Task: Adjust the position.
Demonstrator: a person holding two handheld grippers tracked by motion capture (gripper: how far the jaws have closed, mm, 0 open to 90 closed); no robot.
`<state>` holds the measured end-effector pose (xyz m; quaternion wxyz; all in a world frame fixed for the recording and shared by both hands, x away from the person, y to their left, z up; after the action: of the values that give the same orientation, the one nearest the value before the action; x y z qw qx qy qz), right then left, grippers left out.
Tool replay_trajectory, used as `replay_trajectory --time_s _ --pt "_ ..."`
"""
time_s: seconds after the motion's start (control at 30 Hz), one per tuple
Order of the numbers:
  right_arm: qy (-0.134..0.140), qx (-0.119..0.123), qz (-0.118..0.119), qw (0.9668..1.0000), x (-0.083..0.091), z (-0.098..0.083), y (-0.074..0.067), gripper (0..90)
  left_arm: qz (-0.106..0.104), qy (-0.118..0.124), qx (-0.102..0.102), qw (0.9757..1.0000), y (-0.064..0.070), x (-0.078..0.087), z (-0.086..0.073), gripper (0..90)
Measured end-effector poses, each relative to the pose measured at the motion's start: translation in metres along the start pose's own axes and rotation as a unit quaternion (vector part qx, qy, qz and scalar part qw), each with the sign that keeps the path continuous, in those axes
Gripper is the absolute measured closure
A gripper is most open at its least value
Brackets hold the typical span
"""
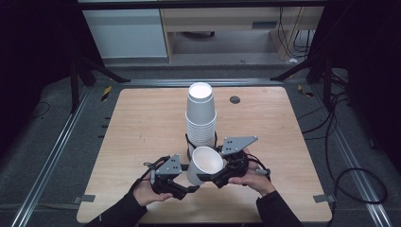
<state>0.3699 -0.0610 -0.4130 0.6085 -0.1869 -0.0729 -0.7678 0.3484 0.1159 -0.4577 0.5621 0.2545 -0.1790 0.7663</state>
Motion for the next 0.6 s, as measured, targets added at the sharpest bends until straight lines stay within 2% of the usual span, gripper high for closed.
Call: replay_trajectory --time_s 0.13,0.17,0.23,0.33,0.4,0.47,0.57,0.6 --pt "0.002 0.006 -0.014 0.9999 0.008 0.003 0.001 10.7 0.007 -0.01 0.0 0.9999 -0.003 0.001 -0.005 25.2" --pt "0.005 0.006 -0.021 0.9997 0.011 0.005 0.001 10.7 0.012 -0.01 0.01 0.9998 -0.007 0.004 -0.008 25.0" --pt "0.007 0.006 -0.027 0.9996 0.014 0.006 0.002 10.6 0.014 -0.011 0.014 0.9997 -0.008 0.005 -0.009 24.8" --pt "0.01 0.004 -0.04 0.9992 0.019 0.006 0.004 10.6 0.037 -0.013 0.037 0.9985 -0.021 0.014 -0.016 24.6" --pt "0.011 0.002 -0.043 0.999 0.02 0.006 0.005 10.7 0.042 -0.013 0.04 0.9982 -0.023 0.016 -0.018 24.6" --pt "0.013 -0.002 -0.051 0.9986 0.025 0.006 0.007 10.7 0.064 -0.016 0.056 0.9963 -0.033 0.024 -0.024 24.6" --pt "0.016 -0.004 -0.064 0.9978 0.03 0.006 0.009 10.7 0.076 -0.017 0.064 0.9949 -0.038 0.027 -0.028 24.5" --pt "0.018 -0.005 -0.069 0.9975 0.033 0.006 0.01 10.6 0.087 -0.018 0.075 0.9932 -0.044 0.032 -0.032 24.4"
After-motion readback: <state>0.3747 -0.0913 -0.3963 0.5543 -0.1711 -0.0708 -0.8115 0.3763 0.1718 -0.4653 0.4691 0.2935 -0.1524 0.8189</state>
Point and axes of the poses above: each handheld gripper's, and its own axes: x roughly backward along the jaws, z roughly out of its top, y roughly to its right, the point moved 4 cm from there along -x, roughly forward along the jaws
